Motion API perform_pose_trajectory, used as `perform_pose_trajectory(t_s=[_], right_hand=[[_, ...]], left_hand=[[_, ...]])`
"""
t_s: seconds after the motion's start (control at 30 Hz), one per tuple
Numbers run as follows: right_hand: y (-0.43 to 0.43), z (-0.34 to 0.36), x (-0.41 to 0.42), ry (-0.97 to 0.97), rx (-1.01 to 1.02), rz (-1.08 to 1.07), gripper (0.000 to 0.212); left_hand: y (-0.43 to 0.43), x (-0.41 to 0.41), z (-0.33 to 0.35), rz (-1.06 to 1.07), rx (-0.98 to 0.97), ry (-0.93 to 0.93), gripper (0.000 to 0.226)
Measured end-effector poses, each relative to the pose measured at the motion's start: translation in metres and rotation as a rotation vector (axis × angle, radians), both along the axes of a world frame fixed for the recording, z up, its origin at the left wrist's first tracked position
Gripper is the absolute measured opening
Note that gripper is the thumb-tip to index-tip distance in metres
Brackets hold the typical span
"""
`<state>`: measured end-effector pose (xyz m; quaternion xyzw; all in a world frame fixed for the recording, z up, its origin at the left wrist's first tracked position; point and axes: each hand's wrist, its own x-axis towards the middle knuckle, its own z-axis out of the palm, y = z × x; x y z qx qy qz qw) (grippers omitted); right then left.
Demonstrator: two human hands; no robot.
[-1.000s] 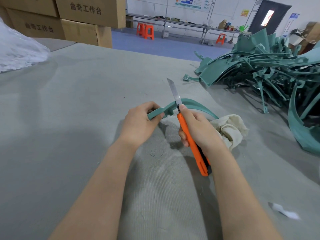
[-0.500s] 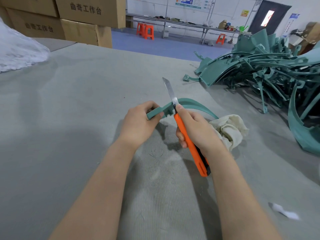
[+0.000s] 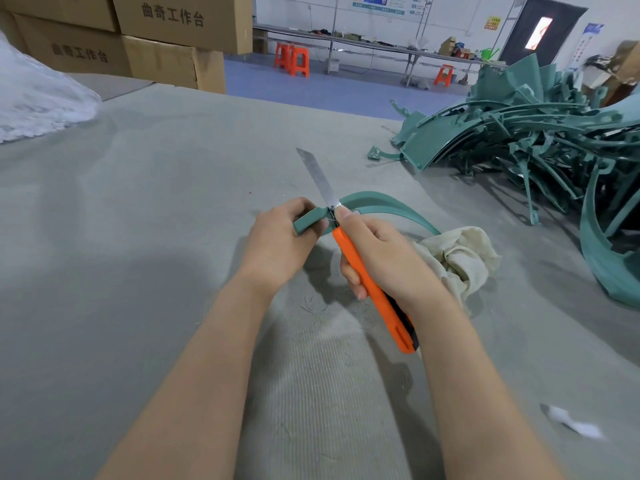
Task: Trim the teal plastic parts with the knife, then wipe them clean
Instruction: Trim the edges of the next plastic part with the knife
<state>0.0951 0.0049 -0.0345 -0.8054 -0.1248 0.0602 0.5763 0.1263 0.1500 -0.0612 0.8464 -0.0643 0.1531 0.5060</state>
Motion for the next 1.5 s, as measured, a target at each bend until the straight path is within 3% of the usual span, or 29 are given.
perform_pose_trajectory(t_s=[0.13, 0.27, 0.43, 0.57, 0.63, 0.73, 1.0, 1.5], right_hand=[[-0.001, 0.002, -0.001, -0.003, -0.013, 0.016, 0.045], [0.002, 0.002, -0.001, -0.012, -0.013, 0.045, 0.052], [0.003, 0.003, -0.002, -0.012, -0.006, 0.076, 0.042], [0.015, -0.002, -0.004, -0.065, -0.17, 0.175, 0.04], [0.014, 0.0, -0.006, -0.061, -0.102, 0.183, 0.04], [-0.002, 0.01, -0.005, -0.058, 0.062, 0.08, 0.041], [-0.03, -0.003, 0.015, 0.026, 0.073, -0.428, 0.047], [-0.026, -0.009, 0.016, 0.094, 0.06, -0.428, 0.047]], left_hand=[[0.0, -0.002, 0.001, 0.006, 0.012, 0.012, 0.027], [-0.001, -0.003, 0.002, 0.004, -0.008, 0.013, 0.007], [-0.002, -0.001, 0.002, 0.032, 0.019, 0.025, 0.005], [-0.003, -0.001, 0.0, -0.076, -0.226, 0.14, 0.02], [-0.002, 0.0, -0.002, -0.078, -0.192, 0.1, 0.021], [-0.002, 0.001, -0.001, 0.0, 0.025, 0.018, 0.024], [-0.001, -0.001, -0.002, 0.002, 0.049, -0.009, 0.011], [-0.001, -0.001, -0.002, -0.001, 0.055, -0.013, 0.006]])
